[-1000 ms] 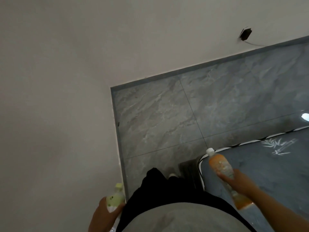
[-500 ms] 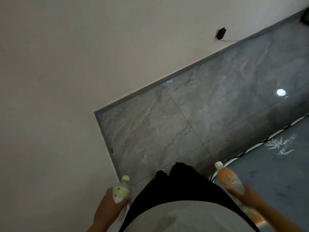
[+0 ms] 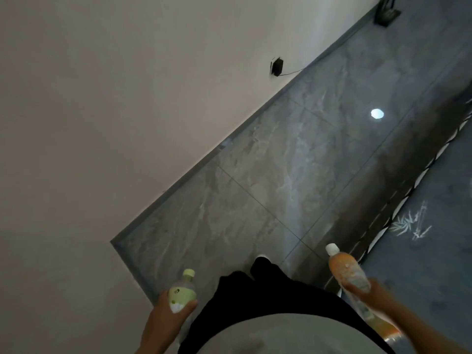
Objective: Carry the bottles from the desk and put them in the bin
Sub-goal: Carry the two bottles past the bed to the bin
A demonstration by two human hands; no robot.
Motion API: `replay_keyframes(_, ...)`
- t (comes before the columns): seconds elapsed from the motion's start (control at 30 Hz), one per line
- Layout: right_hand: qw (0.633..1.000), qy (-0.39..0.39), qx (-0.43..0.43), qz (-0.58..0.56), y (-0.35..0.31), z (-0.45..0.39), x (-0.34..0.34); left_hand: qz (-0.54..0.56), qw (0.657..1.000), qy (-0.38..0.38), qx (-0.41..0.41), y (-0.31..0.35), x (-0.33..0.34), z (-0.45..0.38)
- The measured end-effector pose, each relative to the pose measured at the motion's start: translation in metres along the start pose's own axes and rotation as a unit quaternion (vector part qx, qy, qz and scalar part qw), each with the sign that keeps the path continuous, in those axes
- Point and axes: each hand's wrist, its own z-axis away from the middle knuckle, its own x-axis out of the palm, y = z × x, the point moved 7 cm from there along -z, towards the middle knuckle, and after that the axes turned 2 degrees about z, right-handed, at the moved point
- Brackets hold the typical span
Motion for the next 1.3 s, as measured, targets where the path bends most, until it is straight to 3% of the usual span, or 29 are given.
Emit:
replay_keyframes(0.1, 1.0, 0.007, -0.01, 0.018, -0.037, -0.018, -0.014, -0.008, 1.0, -0.013, 0.01, 0.024, -0.016, -0.015)
replay_keyframes(0.23, 1.0, 0.015, -0.005, 0.022, -0.077, -0.031, -0.022, -0.103, 0.991, -0.055, 0.068, 0.083, -0.03, -0.042)
replay_keyframes(0.53, 0.996, 0.006, 0.077, -0.052, -0.107, -0.03, -0.006, -0.189, 0.97, -0.021, 0.15, 0.195, -0.087, -0.126)
replay_keyframes(0.7, 0.982, 0.001, 0.155, -0.11, -0.102, -0.022, 0.003, -0.161, 0.979, -0.064, 0.112, 0.253, -0.105, -0.164)
replay_keyframes(0.87, 0.958, 0.023, 0.203, -0.2, -0.098, -0.024, -0.005, -0.179, 0.965, -0.063, 0.183, 0.343, -0.083, -0.182)
replay_keyframes(1.07, 0.957, 0.01, 0.217, -0.191, -0.1, -0.076, -0.053, -0.176, 0.955, -0.077, 0.225, 0.431, -0.038, -0.192)
replay_keyframes(1.3, 0.969, 0.05, 0.173, -0.171, -0.138, -0.131, -0.144, -0.231, 0.953, -0.092, 0.17, 0.478, -0.013, -0.214)
